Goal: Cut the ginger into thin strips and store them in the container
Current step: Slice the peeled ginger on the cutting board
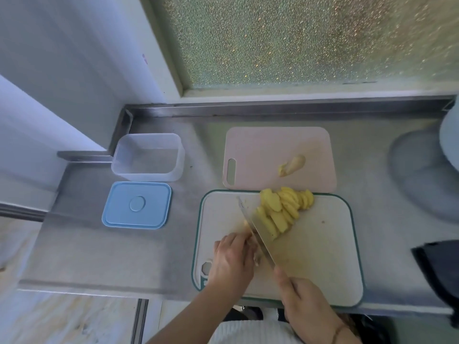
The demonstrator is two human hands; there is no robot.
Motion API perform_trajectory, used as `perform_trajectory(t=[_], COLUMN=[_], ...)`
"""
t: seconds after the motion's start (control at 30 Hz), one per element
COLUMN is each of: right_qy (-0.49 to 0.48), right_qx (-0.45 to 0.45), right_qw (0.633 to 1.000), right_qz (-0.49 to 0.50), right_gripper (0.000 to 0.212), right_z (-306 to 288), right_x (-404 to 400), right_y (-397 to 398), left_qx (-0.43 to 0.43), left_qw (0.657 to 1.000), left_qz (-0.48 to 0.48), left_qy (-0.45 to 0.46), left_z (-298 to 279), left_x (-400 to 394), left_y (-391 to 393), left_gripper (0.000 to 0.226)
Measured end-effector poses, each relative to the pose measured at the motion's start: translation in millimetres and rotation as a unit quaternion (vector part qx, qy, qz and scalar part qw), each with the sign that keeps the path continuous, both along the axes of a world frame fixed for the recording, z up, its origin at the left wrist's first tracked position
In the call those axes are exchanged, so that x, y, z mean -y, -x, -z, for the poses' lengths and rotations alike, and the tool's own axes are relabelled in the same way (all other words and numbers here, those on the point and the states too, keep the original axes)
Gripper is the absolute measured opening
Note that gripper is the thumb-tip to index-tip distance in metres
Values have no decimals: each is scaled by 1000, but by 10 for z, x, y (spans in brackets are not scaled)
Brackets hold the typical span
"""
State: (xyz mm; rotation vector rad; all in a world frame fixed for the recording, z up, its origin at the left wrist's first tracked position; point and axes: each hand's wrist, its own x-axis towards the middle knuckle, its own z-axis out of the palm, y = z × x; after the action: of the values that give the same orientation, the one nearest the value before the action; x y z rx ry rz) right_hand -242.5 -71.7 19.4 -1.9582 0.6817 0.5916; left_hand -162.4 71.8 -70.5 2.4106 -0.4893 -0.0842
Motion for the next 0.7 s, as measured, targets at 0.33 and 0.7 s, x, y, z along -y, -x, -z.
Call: perform_trajectory(t=[0.33, 0.7], right_qy=[14, -3], right_qx=[22, 16], right_qw=[1000, 1000], right_qz=[-9, -4], right_gripper=[56, 56], right_z=[-29, -56], right_x=[-29, -91], right_y=[26, 20], left_qx=[-4, 37], left_qw=[999, 999], left_qz=[12, 32], left_qy=[43, -19], left_z=[0, 135], left_x=[26, 19], left_y=[-45, -82], left_gripper=[21, 17])
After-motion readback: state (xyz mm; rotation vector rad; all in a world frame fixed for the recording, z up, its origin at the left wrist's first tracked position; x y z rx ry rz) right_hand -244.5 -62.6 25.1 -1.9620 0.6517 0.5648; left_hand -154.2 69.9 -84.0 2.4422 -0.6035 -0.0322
